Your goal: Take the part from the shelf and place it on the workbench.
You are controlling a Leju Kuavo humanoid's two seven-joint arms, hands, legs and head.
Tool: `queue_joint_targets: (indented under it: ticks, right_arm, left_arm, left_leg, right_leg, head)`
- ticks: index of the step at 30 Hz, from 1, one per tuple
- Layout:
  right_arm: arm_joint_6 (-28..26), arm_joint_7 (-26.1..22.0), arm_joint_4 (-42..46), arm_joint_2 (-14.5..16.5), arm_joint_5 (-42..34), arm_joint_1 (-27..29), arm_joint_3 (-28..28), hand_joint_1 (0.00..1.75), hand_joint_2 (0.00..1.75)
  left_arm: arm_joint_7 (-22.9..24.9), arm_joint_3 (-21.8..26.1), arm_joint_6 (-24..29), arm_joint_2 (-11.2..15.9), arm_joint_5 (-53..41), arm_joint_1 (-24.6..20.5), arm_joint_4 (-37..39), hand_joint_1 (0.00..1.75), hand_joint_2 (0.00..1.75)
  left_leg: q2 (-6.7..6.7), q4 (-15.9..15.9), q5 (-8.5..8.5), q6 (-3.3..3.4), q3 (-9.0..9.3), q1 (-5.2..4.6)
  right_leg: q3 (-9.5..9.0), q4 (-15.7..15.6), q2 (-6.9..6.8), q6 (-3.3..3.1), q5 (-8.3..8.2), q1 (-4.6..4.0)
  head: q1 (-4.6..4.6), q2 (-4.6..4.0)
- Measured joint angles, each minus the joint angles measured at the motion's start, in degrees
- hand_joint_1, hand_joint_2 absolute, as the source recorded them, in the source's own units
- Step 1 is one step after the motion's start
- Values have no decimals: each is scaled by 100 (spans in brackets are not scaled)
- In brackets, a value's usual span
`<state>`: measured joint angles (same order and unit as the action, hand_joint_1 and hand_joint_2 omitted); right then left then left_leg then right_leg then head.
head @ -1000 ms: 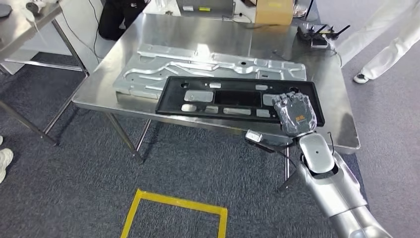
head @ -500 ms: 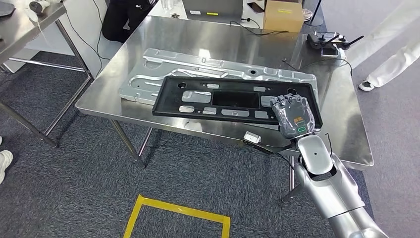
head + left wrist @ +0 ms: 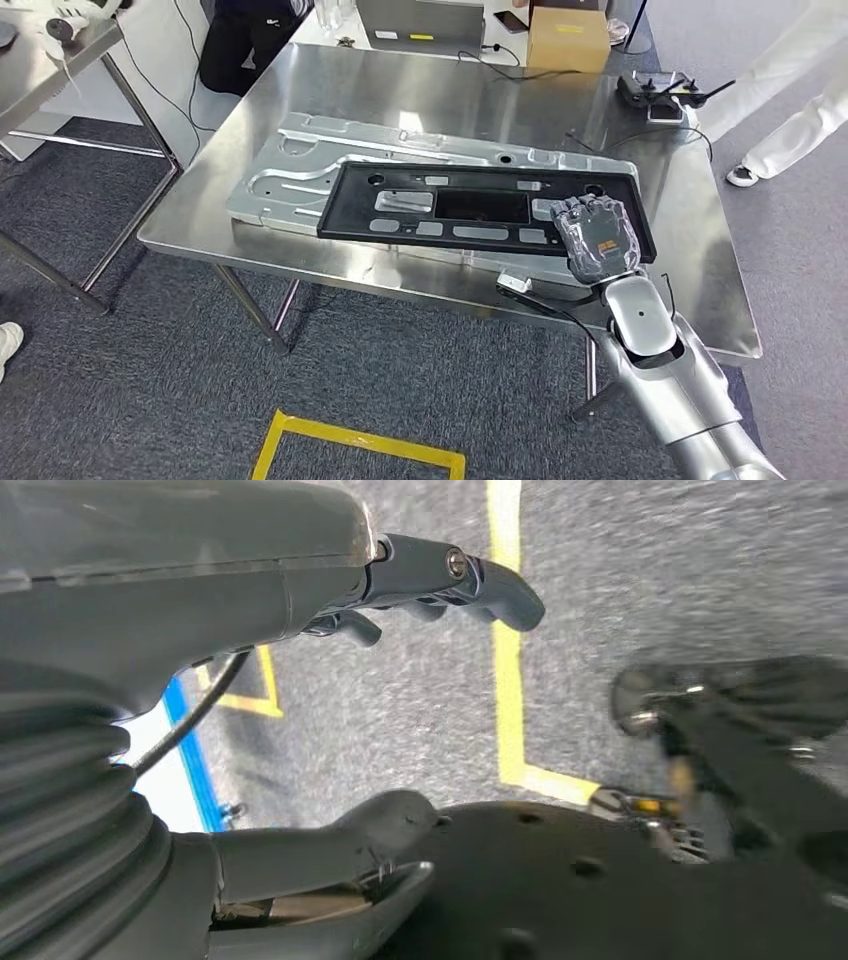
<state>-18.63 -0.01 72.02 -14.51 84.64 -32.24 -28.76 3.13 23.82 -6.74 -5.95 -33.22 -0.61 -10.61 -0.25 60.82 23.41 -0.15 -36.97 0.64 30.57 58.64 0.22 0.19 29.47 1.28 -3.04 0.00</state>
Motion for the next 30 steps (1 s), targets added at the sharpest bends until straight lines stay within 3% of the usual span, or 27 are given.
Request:
queue_joint_targets:
  ticks: [4, 6, 9, 10, 11, 13, 15, 16, 18, 20, 21, 22, 24, 25, 26, 27, 29, 30]
  right_arm:
    - [-4, 1, 51, -13, -3, 33, 28, 175, 175]
    - [-5, 1, 83, -25, -4, 50, 43, 175, 175]
    - [-4, 8, 94, -54, -7, 89, 87, 175, 175]
    - [-3, 8, 93, -61, -8, 113, 98, 175, 175]
    - [-2, 7, 93, -64, -8, 134, 103, 175, 175]
    - [1, 3, 93, -64, -8, 151, 112, 175, 175]
    - [3, 4, 93, -65, -8, 139, 126, 175, 175]
    - [4, 5, 93, -66, -8, 129, 134, 175, 175]
    - [4, 5, 95, -67, -8, 119, 152, 175, 175]
    - [2, 8, 96, -68, -8, 131, 174, 175, 175]
    - [1, 12, 97, -69, -9, 136, 185, 175, 175]
    - [-1, 20, 97, -70, -11, 140, 197, 175, 175]
    - [0, 34, 96, -72, -18, 146, 215, 175, 175]
    - [1, 38, 94, -73, -21, 159, 220, 175, 175]
    - [1, 37, 92, -73, -24, 176, 221, 175, 175]
    - [1, 37, 90, -73, -26, 192, 222, 175, 175]
    - [-1, 39, 86, -73, -34, 211, 242, 175, 175]
    - [-3, 43, 81, -73, -41, 211, 259, 175, 175]
  left_arm:
    - [1, 0, -1, -1, -31, -9, 3, 0, 175]
    - [0, 0, -1, -2, -34, -2, 3, 0, 175]
    - [0, 0, -1, -2, -35, -2, 3, 0, 175]
    - [0, 0, -1, -2, -35, -4, 3, 0, 175]
    - [-1, 1, -1, -2, -34, -4, 3, 0, 175]
    - [-2, 2, -1, -4, -33, 1, 3, 0, 175]
    - [-3, 3, -1, -23, -33, 6, 5, 0, 175]
    - [-4, 3, -1, -32, -33, 2, 7, 0, 175]
    - [-4, 4, -1, -39, -32, -18, 7, 0, 175]
    - [-4, 4, -1, -31, -34, -33, 3, 0, 175]
    - [-6, 4, 0, -25, -35, -35, 1, 0, 175]
    - [-7, 4, 1, -19, -36, -31, -1, 0, 175]
    - [-9, 4, 1, -16, -36, -24, -1, 0, 175]
    - [-9, 5, 1, -15, -37, -20, -1, 0, 175]
    - [-9, 5, 1, -13, -39, -15, -1, 0, 175]
    - [-9, 6, 1, -10, -44, -9, -1, 0, 175]
    - [-9, 7, 1, -5, -54, 3, 0, 0, 175]
    - [-9, 7, 0, -4, -62, 8, 1, 0, 175]
  left_leg:
    - [-9, -198, 87, 139, 93, -18]
    - [-9, -268, 111, 223, 182, -4]
    - [-17, -292, 187, 308, 282, -28]
    - [-23, -290, 225, 320, 325, -43]
    - [-31, -288, 266, 324, 380, -59]
    - [-38, -283, 364, 322, 518, -90]
    - [-42, -269, 452, 296, 599, -111]
    - [-44, -267, 481, 274, 602, -110]
    - [-47, -289, 510, 218, 603, -107]
    - [-30, -251, 571, 150, 621, -110]
    - [-23, -88, 652, 108, 560, -109]
    - [-17, 204, 773, 63, 411, -88]
    - [-14, 999, 1026, -24, -68, -34]
    - [-12, 1276, 1049, -59, -277, -6]
    - [-11, 1350, 950, -87, -391, 19]
    - [-9, 1176, 720, -109, -384, 40]
    - [0, 438, 184, -136, -145, 63]
    - [2, 96, 35, -127, -14, 57]
  right_leg:
    - [-30, -52, 1, 129, 51, -13]
    - [90, 251, -6, 168, 209, -3]
    - [788, 1393, -8, 180, 590, -9]
    - [985, 1620, -8, 177, 576, -12]
    - [1078, 1629, -8, 163, 432, -17]
    - [947, 1024, -7, 85, -153, -50]
    - [719, 366, -11, -24, -547, -107]
    - [656, 179, -14, -63, -592, -133]
    - [604, 51, -12, -98, -520, -147]
    - [500, -49, -15, -127, -491, -100]
    - [431, -100, -21, -146, -478, -72]
    - [368, -131, -29, -162, -458, -55]
    - [285, -144, -35, -179, -391, -50]
    - [240, -142, -35, -172, -351, -45]
    - [189, -139, -31, -157, -308, -37]
    - [126, -131, -26, -134, -257, -22]
    - [11, -102, -16, -67, -141, 7]
    - [-19, -80, -11, -23, -87, 9]
  head:
    - [4, 0]
    - [6, 0]
    - [9, 0]
    - [9, 0]
    - [9, 0]
    - [9, 0]
    - [9, 0]
    - [10, 0]
    - [14, 0]
    - [10, 0]
    - [7, 0]
    - [4, 0]
    - [1, 0]
    - [1, 0]
    - [1, 0]
    - [1, 0]
    - [1, 0]
    - [0, 0]
